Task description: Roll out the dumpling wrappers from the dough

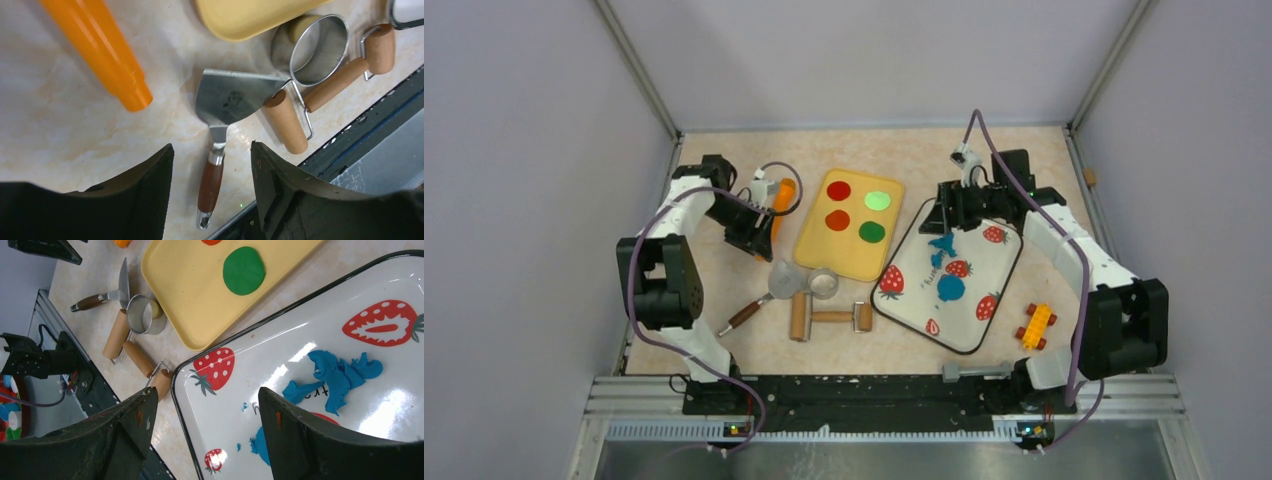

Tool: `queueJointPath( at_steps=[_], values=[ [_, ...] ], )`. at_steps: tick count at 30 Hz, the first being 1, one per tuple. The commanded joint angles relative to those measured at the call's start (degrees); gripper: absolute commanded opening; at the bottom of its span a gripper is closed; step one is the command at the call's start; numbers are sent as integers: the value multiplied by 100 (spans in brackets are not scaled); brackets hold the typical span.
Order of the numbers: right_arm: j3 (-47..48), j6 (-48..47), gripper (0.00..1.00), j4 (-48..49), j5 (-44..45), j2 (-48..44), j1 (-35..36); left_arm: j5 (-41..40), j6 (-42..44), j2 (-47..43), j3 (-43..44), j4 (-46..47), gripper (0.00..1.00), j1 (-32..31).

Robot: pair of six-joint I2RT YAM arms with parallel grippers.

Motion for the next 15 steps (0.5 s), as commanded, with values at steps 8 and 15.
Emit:
queueJointPath(
  at_steps=[8,15],
  values=[
    [-283,-815,75,-194,-144,-597,49,1656,2282,1202,847,-403,64,-89],
    [-317,-995,75,-351,-124,-678,13,1438,3165,2225,1557,-1151,64,-191]
  ],
)
